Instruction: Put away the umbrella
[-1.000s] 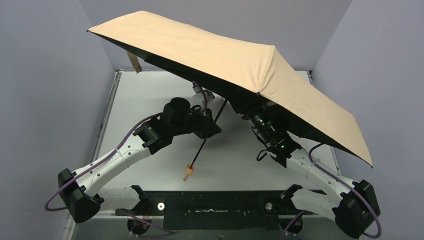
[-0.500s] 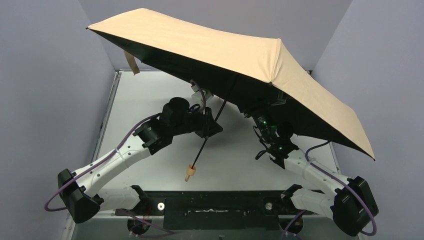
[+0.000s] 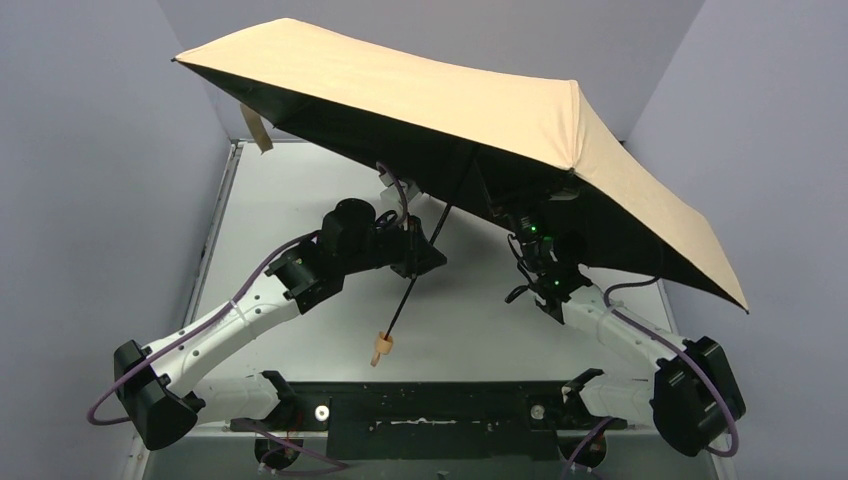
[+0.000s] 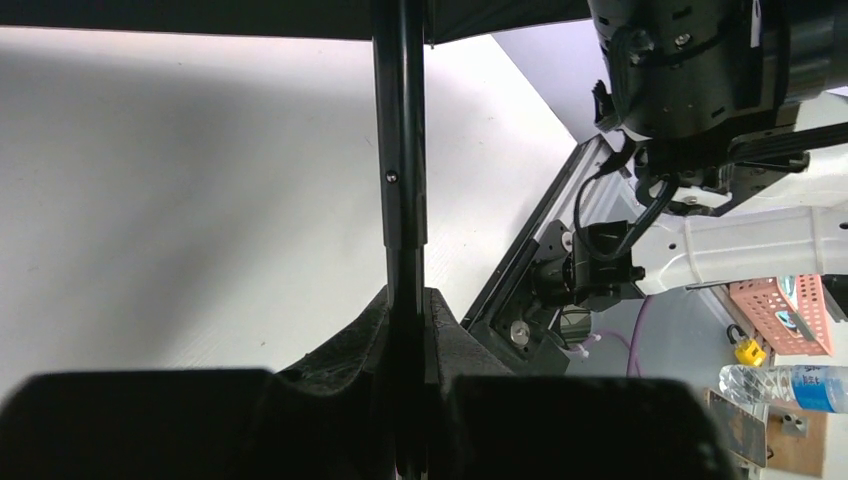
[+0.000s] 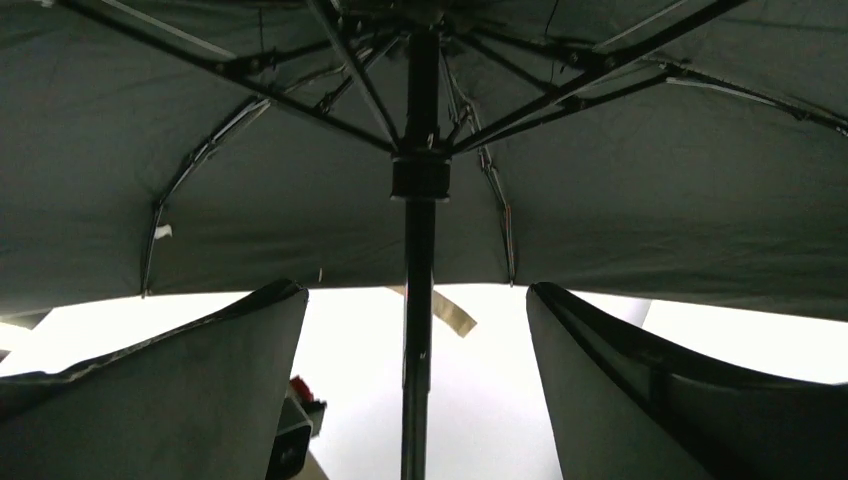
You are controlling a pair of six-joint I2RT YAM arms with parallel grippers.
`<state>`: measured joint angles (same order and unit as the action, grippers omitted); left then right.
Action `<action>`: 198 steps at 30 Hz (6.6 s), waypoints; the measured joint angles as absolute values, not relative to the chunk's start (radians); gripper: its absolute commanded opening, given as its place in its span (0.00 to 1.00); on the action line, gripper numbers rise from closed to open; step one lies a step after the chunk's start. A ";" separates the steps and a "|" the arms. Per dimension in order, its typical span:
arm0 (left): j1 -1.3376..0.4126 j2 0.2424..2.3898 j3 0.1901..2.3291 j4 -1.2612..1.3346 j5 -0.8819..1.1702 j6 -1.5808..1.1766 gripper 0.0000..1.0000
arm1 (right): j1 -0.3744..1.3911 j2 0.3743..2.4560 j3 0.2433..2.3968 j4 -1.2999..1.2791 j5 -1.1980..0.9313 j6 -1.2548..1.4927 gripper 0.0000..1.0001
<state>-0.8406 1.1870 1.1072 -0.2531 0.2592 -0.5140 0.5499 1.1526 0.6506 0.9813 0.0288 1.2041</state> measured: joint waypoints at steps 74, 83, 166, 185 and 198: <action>-0.797 1.287 1.353 -0.500 0.239 -0.328 0.00 | 0.697 1.110 0.877 0.423 0.284 1.114 0.00; -0.780 1.276 1.342 -0.364 0.204 -0.312 0.81 | 0.761 1.104 0.863 0.303 0.253 1.102 0.00; -0.949 1.121 1.172 -0.520 -0.300 -0.183 0.00 | 1.005 1.249 1.002 0.052 0.312 1.185 0.00; -1.443 1.206 1.783 -1.402 -1.011 -0.561 0.00 | 1.186 1.381 1.490 -0.247 0.139 1.127 0.00; -1.095 1.183 1.090 -0.824 -0.554 -0.618 0.00 | 0.855 1.430 0.945 -0.011 -0.313 1.382 0.06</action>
